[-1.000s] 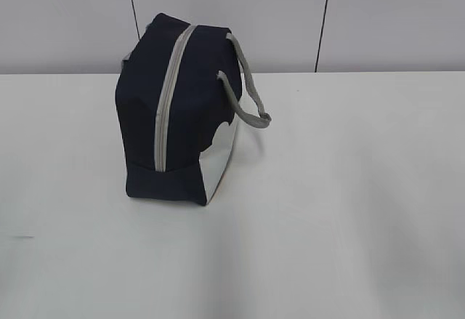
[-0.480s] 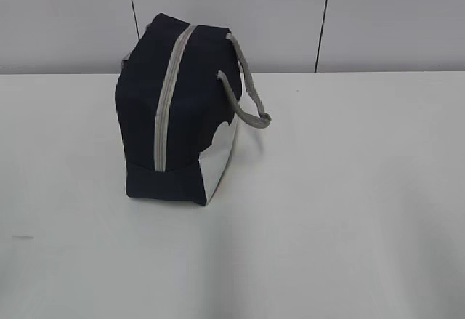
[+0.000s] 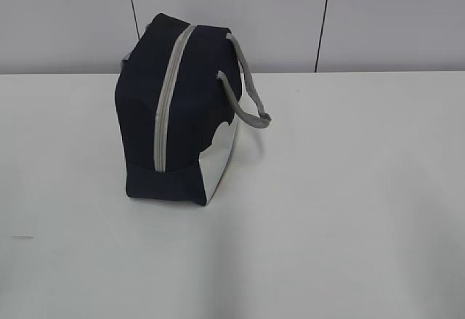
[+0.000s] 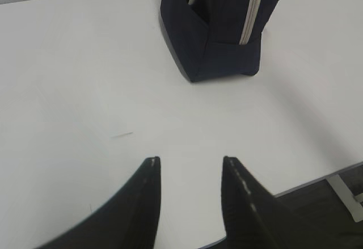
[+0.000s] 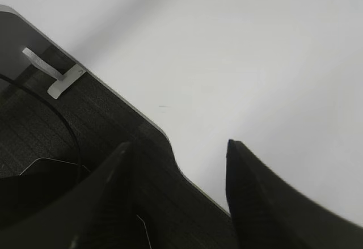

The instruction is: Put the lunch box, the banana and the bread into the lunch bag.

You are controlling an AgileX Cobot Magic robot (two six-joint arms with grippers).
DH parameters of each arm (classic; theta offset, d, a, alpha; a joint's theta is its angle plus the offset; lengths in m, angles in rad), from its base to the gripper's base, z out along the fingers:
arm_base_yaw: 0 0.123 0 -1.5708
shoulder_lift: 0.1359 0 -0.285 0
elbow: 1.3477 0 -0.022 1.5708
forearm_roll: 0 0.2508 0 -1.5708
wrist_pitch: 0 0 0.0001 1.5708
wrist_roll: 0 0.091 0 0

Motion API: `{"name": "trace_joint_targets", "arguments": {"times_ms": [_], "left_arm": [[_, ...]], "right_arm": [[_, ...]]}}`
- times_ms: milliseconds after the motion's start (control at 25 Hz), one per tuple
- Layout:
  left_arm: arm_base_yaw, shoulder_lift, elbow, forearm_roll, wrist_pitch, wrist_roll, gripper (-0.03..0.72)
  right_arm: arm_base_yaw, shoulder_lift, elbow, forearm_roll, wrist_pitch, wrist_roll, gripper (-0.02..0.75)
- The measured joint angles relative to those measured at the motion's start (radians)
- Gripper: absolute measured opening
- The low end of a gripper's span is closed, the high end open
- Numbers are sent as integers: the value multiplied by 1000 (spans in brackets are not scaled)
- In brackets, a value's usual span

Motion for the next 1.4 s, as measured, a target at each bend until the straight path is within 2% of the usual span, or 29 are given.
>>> {"name": "trace_joint_targets", "arguments": {"times_ms": [400, 520, 600, 720, 840, 1000, 1120, 1400], "left_arm": [[5, 0, 0, 0, 0, 0, 241], [66, 0, 0, 0, 0, -1, 240], [135, 0, 0, 0, 0, -1, 239], [251, 0, 0, 0, 0, -1, 237], [328, 0, 0, 0, 0, -1, 237], [365, 0, 0, 0, 0, -1, 237], [366, 0, 0, 0, 0, -1, 237], [366, 0, 0, 0, 0, -1, 236]], "right_arm": [[0, -2, 0, -1, -1, 0, 407], [-6, -11, 0, -2, -1, 0, 406], [-57, -15, 0, -2, -1, 0, 406], [-211, -18, 0, -2, -1, 0, 406], [-347, -24, 0, -2, -1, 0, 406], [-488, -91, 0, -2, -1, 0, 407], [-556, -163, 0, -3, -1, 0, 407], [-624, -203, 0, -3, -1, 0, 406]]}}
